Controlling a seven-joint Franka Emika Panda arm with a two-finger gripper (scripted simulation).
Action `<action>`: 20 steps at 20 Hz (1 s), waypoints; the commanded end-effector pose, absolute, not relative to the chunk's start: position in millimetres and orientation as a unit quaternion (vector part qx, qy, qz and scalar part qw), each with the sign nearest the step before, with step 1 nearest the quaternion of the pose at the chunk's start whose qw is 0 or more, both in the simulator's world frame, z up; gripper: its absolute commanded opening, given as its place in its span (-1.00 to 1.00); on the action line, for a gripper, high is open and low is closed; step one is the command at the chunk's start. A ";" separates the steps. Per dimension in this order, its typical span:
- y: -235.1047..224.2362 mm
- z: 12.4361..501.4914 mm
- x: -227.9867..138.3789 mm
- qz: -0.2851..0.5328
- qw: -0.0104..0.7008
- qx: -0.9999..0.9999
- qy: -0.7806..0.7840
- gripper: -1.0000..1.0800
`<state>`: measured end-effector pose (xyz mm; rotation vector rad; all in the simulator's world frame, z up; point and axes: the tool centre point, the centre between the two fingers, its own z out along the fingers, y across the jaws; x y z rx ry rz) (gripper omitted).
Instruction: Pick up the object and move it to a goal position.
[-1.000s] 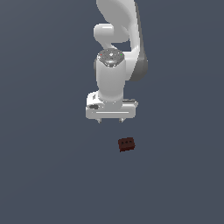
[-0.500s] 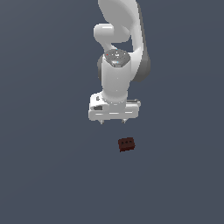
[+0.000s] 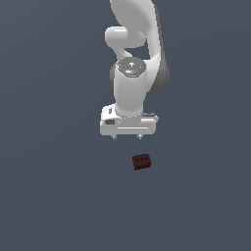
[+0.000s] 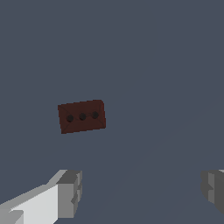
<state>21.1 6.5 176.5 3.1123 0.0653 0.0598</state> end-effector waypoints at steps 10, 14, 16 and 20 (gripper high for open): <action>15.9 162.2 28.1 0.015 0.006 0.996 -0.083 0.92; 20.8 154.7 31.6 0.013 0.003 0.991 -0.136 0.92; 23.3 150.9 33.3 0.012 0.002 0.987 -0.163 0.92; 28.3 143.4 36.7 0.009 0.000 0.976 -0.216 0.92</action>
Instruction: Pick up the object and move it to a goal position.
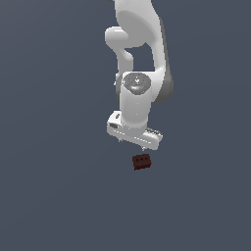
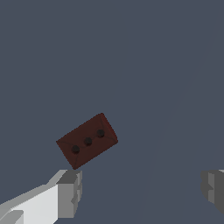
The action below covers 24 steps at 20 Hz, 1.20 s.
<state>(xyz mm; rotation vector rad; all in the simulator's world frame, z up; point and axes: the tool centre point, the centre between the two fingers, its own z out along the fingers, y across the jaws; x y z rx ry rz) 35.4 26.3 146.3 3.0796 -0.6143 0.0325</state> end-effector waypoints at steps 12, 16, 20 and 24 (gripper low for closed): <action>43.6 120.9 45.9 0.003 -0.003 0.929 -0.370 0.92; 48.8 113.5 48.8 0.002 -0.003 0.908 -0.419 0.92; 54.1 106.1 51.6 0.001 -0.003 0.884 -0.467 0.92; 59.5 98.8 54.2 0.000 -0.003 0.858 -0.513 0.92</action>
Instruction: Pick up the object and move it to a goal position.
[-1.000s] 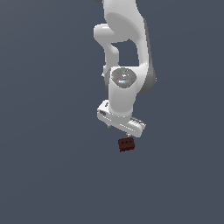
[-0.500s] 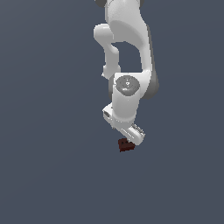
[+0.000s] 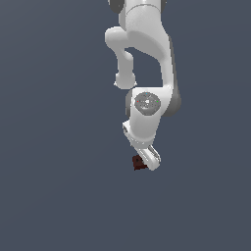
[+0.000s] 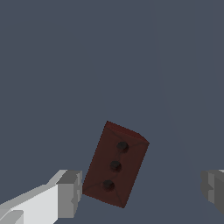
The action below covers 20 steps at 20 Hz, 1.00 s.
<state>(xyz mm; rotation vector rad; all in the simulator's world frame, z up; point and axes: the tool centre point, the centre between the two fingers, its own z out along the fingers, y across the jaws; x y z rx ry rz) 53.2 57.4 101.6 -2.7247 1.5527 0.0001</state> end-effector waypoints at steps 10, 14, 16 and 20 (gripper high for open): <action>71.2 83.5 59.5 0.001 0.001 -0.796 0.605 0.92; 74.1 79.9 60.7 0.000 0.000 -0.780 0.626 0.92; 75.1 78.7 61.1 0.000 0.000 -0.774 0.634 0.92; 76.2 77.2 61.6 0.000 0.000 -0.767 0.642 0.92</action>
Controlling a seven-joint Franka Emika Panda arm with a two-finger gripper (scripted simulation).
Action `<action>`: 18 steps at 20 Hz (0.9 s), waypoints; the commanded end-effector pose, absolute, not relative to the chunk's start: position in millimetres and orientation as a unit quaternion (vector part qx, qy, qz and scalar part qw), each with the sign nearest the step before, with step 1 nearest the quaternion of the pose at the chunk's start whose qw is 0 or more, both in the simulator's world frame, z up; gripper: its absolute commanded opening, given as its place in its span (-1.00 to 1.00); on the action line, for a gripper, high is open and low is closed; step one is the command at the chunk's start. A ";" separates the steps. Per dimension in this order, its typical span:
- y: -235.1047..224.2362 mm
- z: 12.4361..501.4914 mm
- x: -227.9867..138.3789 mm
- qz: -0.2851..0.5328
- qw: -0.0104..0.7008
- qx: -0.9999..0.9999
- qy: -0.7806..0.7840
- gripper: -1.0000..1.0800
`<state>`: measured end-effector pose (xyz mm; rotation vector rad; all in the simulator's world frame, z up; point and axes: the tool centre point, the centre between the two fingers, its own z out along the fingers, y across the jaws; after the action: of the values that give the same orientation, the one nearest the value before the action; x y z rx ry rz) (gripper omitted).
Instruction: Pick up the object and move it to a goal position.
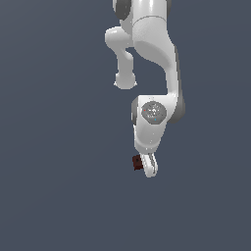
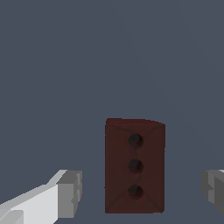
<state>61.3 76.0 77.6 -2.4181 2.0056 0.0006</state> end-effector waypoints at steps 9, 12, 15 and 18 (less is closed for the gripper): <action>76.1 62.3 61.1 0.000 0.000 -0.767 0.642 0.92; 76.0 44.8 60.5 0.000 0.000 -0.766 0.642 0.92; 76.1 31.7 60.2 0.000 0.000 -0.766 0.643 0.92; 76.0 26.7 61.0 0.000 0.000 -0.766 0.643 0.92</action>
<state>60.0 75.8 28.9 -2.4073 2.0209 0.0024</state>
